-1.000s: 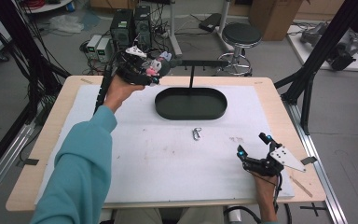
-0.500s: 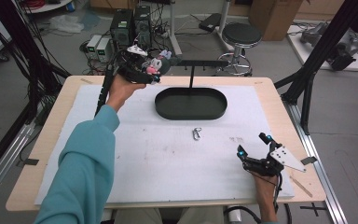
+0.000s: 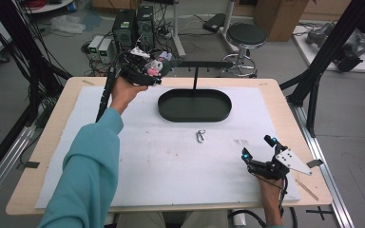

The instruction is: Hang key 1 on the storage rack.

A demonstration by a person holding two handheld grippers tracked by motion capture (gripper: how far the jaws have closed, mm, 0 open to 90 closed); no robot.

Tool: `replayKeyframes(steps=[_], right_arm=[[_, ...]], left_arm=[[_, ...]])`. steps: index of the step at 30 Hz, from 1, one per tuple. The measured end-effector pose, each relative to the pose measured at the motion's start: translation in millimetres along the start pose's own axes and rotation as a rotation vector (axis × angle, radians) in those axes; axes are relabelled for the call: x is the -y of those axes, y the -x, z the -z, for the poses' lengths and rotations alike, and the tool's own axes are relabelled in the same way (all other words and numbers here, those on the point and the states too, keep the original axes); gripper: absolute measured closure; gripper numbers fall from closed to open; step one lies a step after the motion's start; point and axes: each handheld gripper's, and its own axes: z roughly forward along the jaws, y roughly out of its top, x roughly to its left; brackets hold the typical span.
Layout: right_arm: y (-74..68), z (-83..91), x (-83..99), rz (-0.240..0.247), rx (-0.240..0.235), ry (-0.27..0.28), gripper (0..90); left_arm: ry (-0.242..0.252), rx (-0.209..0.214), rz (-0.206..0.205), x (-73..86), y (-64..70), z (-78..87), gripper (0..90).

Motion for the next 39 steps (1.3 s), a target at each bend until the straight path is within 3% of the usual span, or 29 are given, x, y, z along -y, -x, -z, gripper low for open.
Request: replayKeyframes(steps=[12,22,39], right_arm=[[0.0,0.1,0.0,0.003,0.001,-0.001,0.6],[-0.1,0.1,0.0,0.006,0.002,0.000,0.6],[-0.1,0.1,0.0,0.002,0.001,-0.001,0.6]], left_arm=[[-0.037,0.004,0.026,26.8,-10.1,-4.1,52.7],[-0.085,0.009,0.010,41.5,-11.6,-9.7,52.6],[-0.079,-0.003,0.036,47.4,-12.2,-33.1,52.4]])
